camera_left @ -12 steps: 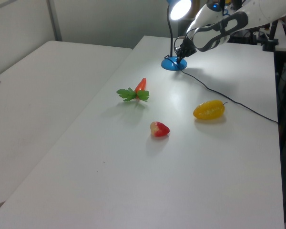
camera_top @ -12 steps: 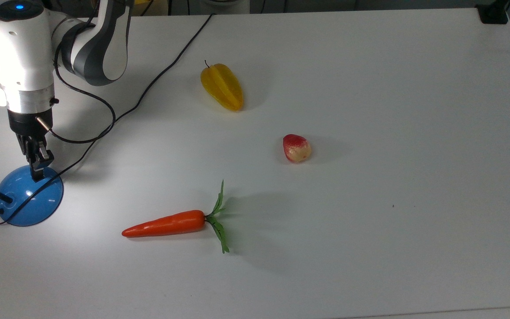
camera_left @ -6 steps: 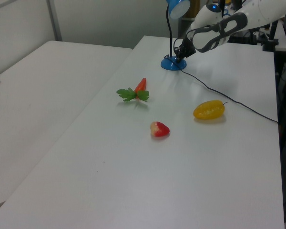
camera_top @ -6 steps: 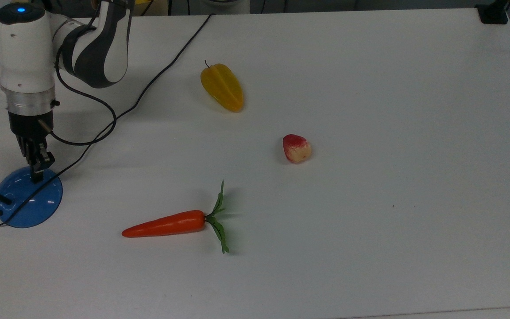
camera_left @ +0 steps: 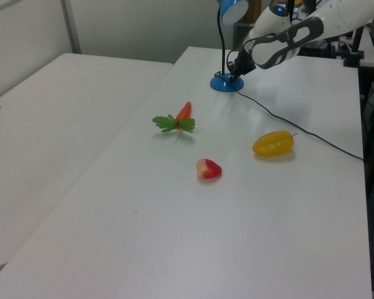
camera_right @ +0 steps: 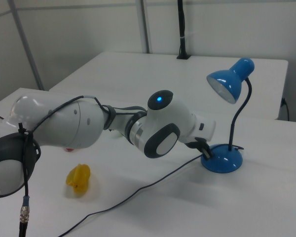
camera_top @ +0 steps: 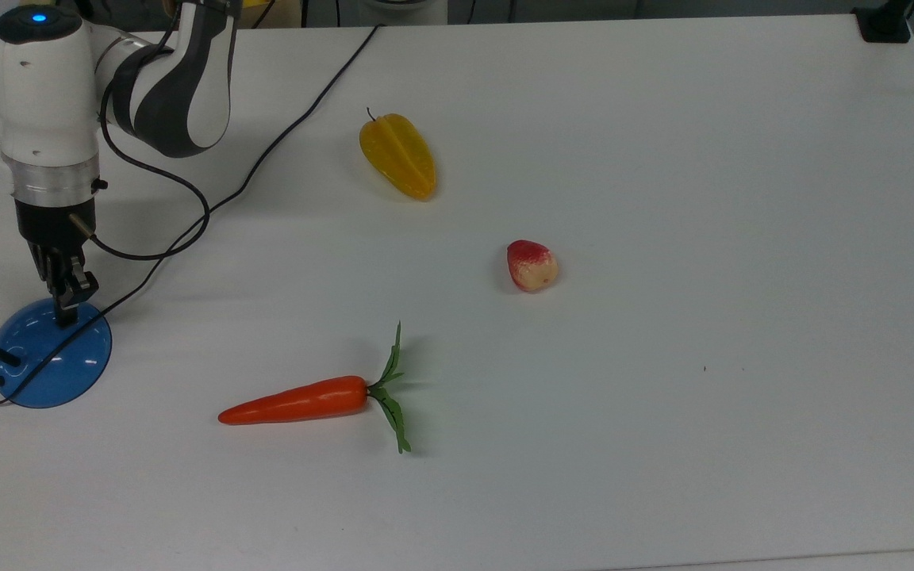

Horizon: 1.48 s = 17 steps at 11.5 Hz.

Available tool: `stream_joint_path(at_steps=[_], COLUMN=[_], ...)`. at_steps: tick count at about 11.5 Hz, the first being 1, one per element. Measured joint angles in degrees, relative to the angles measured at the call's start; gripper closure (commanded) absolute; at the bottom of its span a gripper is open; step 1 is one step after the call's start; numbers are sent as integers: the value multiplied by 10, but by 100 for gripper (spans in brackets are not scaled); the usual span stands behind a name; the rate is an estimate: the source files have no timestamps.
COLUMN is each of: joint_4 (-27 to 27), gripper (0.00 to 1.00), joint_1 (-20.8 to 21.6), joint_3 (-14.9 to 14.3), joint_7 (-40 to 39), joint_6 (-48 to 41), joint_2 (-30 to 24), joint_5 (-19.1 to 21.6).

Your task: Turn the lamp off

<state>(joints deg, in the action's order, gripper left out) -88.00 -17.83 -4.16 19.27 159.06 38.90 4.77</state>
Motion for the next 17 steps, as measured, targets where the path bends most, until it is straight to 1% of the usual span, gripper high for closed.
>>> stream_joint_path(at_steps=[2, 4, 7, 10, 12, 14, 15, 16, 17], joint_4=[-13, -37, -56, -93, -101, -101, -102, -102, -104], gripper=[100, 100, 100, 100, 100, 100, 98, 88, 68], joint_1=[2, 5, 22, 52, 70, 94, 104, 112, 123], joint_3=[1, 3, 5, 6, 5, -6, -12, -14, -16], joint_7=[-8, -19, -49, -75, -92, -120, -138, -152, -165], joint_6=[0, -14, -117, -205, -275, -362, -408, -449, -486], joint_2=[-16, -50, -108, -178, -211, -252, -275, -295, -316], joint_5=[0, -1, -1, -1, -1, -1, -1, -1, -1])
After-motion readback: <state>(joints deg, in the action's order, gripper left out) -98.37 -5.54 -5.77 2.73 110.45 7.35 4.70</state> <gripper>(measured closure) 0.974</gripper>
